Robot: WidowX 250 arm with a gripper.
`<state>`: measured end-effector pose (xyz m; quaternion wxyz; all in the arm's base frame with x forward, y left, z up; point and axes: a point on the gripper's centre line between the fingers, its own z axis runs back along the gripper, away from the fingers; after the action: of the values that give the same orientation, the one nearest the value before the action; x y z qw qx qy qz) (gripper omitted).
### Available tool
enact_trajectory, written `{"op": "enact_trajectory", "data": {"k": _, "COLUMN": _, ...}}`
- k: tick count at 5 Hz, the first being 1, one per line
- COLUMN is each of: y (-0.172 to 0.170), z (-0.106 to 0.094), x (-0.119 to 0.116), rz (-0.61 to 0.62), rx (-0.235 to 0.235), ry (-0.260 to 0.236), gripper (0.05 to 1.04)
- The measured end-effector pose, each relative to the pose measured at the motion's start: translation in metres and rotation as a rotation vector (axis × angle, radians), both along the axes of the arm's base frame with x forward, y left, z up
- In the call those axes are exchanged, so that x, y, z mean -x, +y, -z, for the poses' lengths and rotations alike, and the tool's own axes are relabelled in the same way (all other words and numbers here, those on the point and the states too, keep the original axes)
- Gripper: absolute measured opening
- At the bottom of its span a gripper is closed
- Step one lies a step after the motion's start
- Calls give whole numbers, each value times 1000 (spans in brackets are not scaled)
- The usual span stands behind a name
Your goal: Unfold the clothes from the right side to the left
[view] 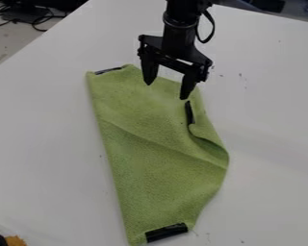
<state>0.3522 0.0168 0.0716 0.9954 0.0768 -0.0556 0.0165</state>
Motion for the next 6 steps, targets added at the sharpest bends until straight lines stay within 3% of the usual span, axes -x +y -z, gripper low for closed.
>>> {"op": "enact_trajectory", "data": {"k": 1, "y": -1, "z": 12, "x": 2, "rz": -8, "rx": 4, "ry": 33, "gripper": 1001}}
{"op": "enact_trajectory", "data": {"k": 2, "y": -13, "z": 29, "x": -9, "rz": -15, "rx": 27, "ry": 21, "gripper": 1001}}
{"op": "enact_trajectory", "data": {"k": 4, "y": -46, "z": 64, "x": -44, "rz": -13, "rx": 115, "ry": -64, "gripper": 1001}}
{"op": "enact_trajectory", "data": {"k": 5, "y": -48, "z": 64, "x": -52, "rz": 22, "rx": 123, "ry": -68, "gripper": 980}}
{"op": "enact_trajectory", "data": {"k": 6, "y": -46, "z": 64, "x": -51, "rz": 22, "rx": 110, "ry": -59, "gripper": 875}}
